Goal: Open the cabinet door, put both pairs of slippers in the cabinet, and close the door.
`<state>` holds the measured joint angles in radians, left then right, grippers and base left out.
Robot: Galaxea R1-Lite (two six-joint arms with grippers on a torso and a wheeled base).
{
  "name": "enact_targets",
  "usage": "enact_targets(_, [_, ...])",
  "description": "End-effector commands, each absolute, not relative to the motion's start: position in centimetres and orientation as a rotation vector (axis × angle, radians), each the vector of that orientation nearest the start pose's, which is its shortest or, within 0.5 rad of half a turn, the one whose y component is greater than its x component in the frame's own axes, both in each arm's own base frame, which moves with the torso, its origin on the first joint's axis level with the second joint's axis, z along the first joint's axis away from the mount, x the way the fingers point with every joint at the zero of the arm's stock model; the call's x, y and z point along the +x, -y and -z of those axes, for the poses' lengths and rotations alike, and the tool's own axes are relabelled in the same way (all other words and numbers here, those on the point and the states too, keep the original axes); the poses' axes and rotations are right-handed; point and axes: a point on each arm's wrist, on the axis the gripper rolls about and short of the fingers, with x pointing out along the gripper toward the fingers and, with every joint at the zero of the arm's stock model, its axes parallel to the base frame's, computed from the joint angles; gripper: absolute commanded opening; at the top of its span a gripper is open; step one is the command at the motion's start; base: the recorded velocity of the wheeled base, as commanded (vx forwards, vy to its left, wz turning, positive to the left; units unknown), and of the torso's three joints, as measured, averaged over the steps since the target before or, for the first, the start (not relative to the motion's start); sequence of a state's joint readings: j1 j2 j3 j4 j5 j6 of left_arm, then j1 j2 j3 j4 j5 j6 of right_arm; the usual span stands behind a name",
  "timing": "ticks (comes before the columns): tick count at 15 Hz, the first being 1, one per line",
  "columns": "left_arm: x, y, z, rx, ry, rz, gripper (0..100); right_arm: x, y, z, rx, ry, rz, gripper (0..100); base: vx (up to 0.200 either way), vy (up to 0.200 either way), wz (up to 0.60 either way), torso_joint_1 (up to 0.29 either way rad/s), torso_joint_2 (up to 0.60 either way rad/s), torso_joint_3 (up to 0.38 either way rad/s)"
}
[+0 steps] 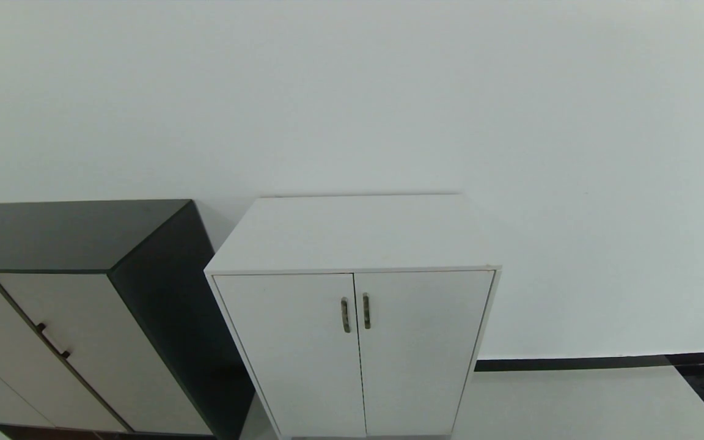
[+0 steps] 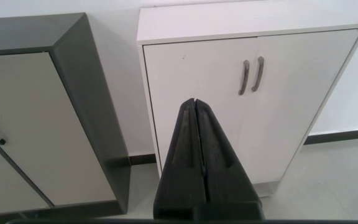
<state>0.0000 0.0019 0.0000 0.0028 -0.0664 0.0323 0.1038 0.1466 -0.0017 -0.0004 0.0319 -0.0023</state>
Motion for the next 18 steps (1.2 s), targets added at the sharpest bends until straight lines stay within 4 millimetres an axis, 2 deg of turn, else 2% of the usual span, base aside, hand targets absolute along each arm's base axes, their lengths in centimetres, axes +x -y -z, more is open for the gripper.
enact_targets(1, [-2.26, 0.15, -7.52, 0.032, -0.005, 0.066, 0, -1.54, 0.09, -7.79, -0.003, -0.095, -0.133, 0, 0.0, 0.0, 0.0, 0.0, 0.0, 0.0])
enact_targets(5, [-2.26, 0.15, -7.52, 0.032, -0.005, 0.068, 0, -1.48, -0.08, -7.79, -0.005, -0.104, 0.026, 0, 0.0, 0.0, 0.0, 0.0, 0.0, 0.0])
enact_targets(7, [-2.27, 0.15, -7.52, 0.032, -0.004, 0.066, 0, -2.29, -0.03, -7.59, -0.006, 0.002, -0.017, 0, 0.0, 0.0, 0.0, 0.0, 0.0, 0.0])
enact_targets(18, [-2.27, 0.15, -7.52, 0.032, -0.004, 0.066, 0, -2.28, -0.04, -7.56, 0.002, 0.002, -0.02, 0, 0.0, 0.0, 0.0, 0.0, 0.0, 0.0])
